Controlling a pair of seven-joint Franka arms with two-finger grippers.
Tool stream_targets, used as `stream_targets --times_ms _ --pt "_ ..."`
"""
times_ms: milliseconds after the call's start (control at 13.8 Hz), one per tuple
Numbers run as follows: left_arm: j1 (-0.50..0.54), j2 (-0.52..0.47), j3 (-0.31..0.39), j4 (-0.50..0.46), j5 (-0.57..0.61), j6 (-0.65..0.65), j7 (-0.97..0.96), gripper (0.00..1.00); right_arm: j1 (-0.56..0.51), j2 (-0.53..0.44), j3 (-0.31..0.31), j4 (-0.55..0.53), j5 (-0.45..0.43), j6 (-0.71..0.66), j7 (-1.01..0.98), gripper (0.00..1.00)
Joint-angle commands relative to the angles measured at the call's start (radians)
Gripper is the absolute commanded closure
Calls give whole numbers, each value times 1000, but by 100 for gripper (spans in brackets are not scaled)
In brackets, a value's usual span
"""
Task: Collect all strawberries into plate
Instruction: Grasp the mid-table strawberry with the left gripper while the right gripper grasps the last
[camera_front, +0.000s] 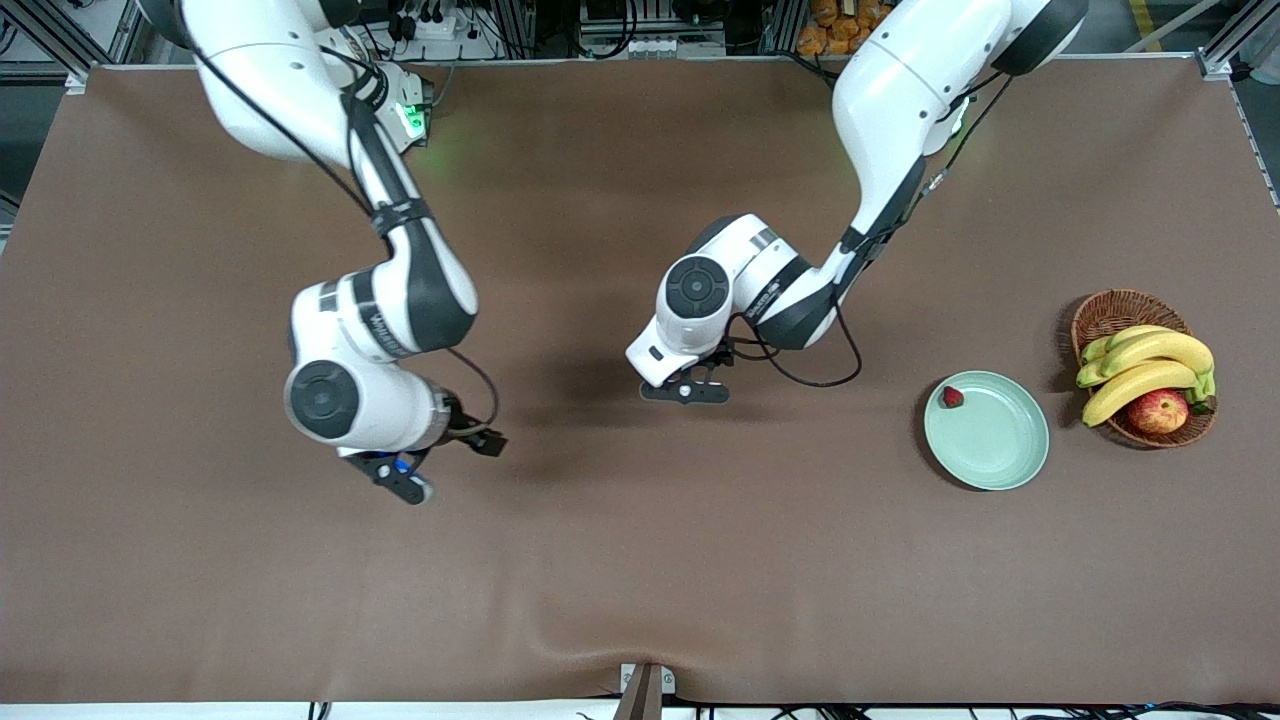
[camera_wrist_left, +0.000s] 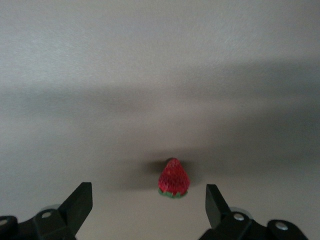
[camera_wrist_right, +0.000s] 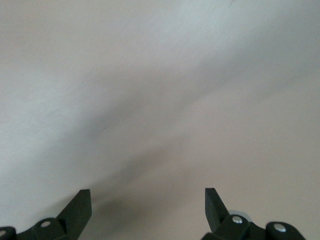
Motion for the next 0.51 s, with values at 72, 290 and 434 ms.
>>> stream_targets --times_ms 72,290,434 --pt "-96 56 91 52 17 45 10 0 -140 -132 8 -139 -37 -4 -324 0" --pt "-128 93 93 85 15 56 -10 0 -203 -183 9 -210 -135 -3 -444 0" --pt "-130 93 93 82 10 56 -19 0 -246 -233 9 -263 -178 -3 -528 0"
